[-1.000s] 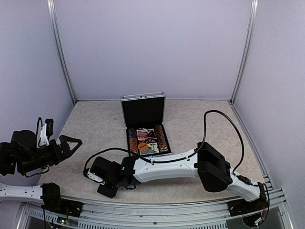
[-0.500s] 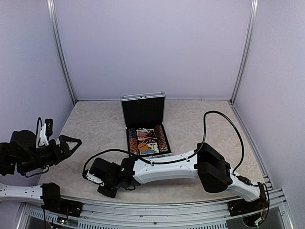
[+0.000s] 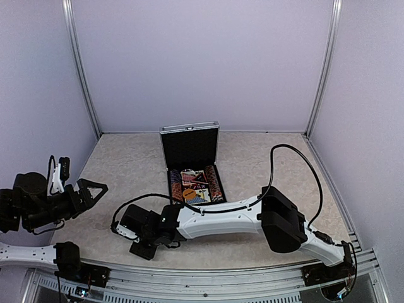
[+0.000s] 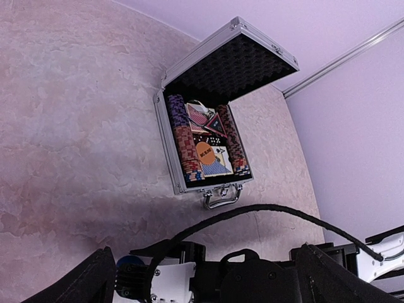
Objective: Pack up texas hold em set
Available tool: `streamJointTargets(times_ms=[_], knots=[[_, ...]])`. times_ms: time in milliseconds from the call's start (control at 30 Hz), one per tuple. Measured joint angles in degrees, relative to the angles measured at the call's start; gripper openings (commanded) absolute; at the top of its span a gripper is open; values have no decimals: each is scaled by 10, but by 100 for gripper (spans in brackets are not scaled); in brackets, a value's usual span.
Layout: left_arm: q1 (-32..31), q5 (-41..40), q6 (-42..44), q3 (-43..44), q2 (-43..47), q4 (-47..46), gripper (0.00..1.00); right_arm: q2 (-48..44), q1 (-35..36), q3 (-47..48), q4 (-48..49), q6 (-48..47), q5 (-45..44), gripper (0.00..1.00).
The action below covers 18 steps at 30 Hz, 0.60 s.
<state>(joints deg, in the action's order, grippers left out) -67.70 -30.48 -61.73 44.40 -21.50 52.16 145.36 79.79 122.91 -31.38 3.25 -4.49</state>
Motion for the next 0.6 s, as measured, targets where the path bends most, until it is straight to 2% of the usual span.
streamJointTargets(times_ms=[467,600], knots=[[0,0,0,0,2,2,99,0,-17,2,-9,19,53,60],[0,0,0,0,2,2,99,2,-17,7,-16,23,65,54]])
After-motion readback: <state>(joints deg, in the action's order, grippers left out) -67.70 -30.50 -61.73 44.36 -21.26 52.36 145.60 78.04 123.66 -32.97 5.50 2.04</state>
